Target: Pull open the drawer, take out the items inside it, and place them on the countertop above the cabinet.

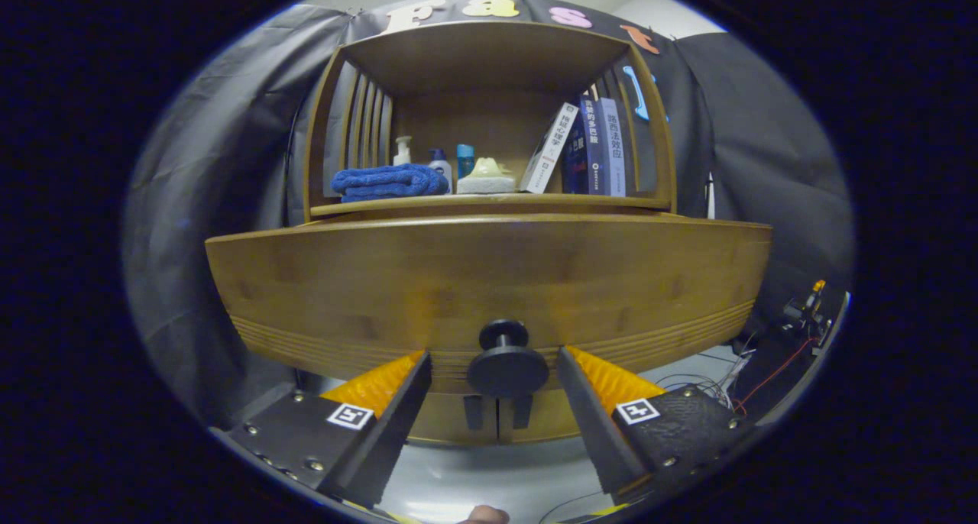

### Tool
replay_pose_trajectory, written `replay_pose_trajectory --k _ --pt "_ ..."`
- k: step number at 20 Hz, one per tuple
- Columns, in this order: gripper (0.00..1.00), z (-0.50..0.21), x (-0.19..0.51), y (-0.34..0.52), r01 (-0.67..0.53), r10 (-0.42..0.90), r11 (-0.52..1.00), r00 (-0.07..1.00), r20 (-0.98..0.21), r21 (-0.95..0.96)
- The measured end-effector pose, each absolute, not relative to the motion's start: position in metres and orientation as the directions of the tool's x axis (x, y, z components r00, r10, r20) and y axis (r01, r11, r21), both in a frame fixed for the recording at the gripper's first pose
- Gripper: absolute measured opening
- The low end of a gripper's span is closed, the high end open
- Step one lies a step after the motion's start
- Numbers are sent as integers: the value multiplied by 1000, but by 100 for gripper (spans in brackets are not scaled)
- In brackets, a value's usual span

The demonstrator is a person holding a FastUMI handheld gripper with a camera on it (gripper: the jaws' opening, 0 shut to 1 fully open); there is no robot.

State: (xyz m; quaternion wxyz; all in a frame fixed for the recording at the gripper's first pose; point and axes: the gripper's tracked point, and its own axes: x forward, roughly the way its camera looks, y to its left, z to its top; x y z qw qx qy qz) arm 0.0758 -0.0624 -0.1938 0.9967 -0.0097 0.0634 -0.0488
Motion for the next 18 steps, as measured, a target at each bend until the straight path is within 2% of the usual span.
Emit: replay_pose_trajectory --k 18 --pt "99 -181 169 -68 82 -84 996 989 -124 -21"
